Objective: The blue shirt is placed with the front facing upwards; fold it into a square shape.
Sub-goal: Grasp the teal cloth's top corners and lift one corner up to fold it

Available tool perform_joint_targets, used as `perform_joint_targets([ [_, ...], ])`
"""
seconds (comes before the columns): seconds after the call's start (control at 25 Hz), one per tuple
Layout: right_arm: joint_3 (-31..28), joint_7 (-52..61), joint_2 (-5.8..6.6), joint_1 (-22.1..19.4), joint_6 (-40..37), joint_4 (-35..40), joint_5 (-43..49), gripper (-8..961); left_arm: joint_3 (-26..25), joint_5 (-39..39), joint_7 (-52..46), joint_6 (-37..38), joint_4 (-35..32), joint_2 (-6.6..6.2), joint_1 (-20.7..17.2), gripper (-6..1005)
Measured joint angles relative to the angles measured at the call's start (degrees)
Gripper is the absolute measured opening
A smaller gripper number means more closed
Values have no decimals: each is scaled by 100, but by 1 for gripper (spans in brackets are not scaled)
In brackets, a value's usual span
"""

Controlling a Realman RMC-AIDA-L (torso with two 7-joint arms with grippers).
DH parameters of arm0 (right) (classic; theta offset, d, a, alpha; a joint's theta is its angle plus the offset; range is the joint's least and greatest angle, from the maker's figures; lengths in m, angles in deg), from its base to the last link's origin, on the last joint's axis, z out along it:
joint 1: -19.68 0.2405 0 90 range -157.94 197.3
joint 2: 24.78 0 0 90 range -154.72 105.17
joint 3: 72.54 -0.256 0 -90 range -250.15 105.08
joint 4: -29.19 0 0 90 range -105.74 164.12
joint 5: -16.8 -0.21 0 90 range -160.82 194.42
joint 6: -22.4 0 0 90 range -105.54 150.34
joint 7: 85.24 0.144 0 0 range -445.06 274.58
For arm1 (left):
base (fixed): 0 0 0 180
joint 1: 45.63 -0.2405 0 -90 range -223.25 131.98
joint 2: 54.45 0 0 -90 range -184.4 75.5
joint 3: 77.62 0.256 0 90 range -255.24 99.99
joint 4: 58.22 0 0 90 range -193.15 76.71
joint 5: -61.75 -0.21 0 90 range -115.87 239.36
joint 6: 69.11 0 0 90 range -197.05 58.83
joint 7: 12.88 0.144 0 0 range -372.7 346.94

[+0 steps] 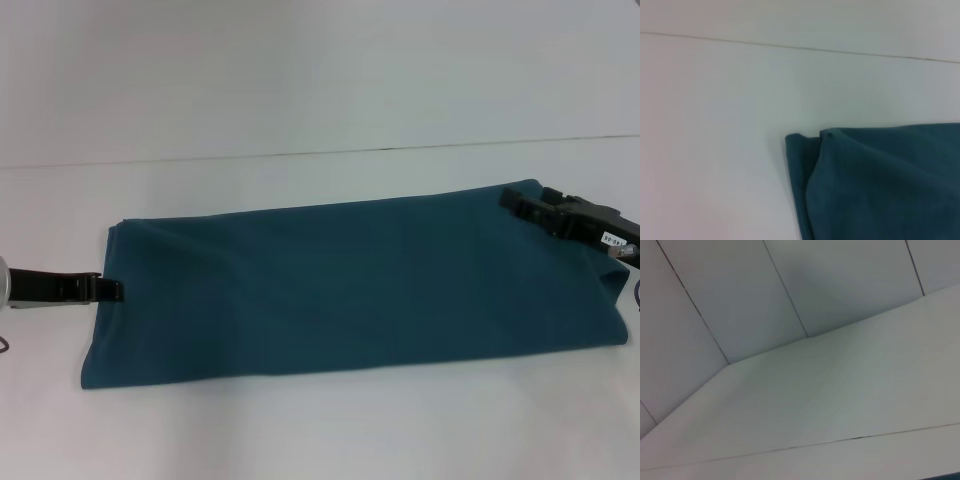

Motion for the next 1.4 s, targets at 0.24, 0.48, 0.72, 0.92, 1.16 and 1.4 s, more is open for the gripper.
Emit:
perform_joint_targets([
  [0.24, 0, 53, 7, 34, 11, 0, 0, 840, 46, -69, -82, -188, 112, -3, -14, 514],
  [0.48, 0, 53, 19, 51, 20, 0, 0, 834, 65, -80, -85, -316, 325, -11, 51, 631],
  [0.72, 0, 53, 26, 60, 46, 0, 0, 827, 63, -132, -90, -434, 467, -19, 118, 720],
  [0.92, 0, 53, 28, 69, 74, 0, 0, 822, 61, -156, -96, -479, 590, -29, 159, 736],
  [1.16, 0, 53, 28, 76, 74, 0, -1, 815, 60, -159, -94, -494, 711, -33, 200, 731],
  [1.4, 1, 53, 33, 75, 87, 0, -1, 809, 61, -159, -93, -472, 980, -87, 325, 727],
])
